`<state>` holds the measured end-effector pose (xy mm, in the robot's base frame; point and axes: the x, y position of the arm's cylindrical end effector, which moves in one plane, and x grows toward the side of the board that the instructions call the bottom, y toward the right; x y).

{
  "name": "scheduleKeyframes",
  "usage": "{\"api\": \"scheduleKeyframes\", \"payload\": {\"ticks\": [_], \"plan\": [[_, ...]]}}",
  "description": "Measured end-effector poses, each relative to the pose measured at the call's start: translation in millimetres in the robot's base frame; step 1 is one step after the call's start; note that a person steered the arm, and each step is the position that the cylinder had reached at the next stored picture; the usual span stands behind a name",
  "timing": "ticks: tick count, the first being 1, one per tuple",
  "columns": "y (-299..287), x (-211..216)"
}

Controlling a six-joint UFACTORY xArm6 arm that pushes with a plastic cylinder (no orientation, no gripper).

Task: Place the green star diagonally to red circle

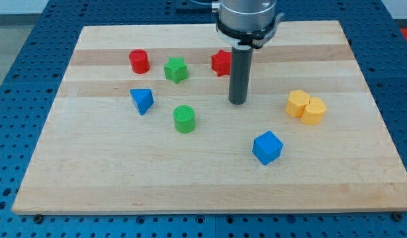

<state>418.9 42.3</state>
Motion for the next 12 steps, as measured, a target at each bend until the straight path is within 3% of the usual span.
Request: {"api": "scheduleKeyframes", "payload": {"ticks": [12], "plan": [[-105.8,-98.3]]}}
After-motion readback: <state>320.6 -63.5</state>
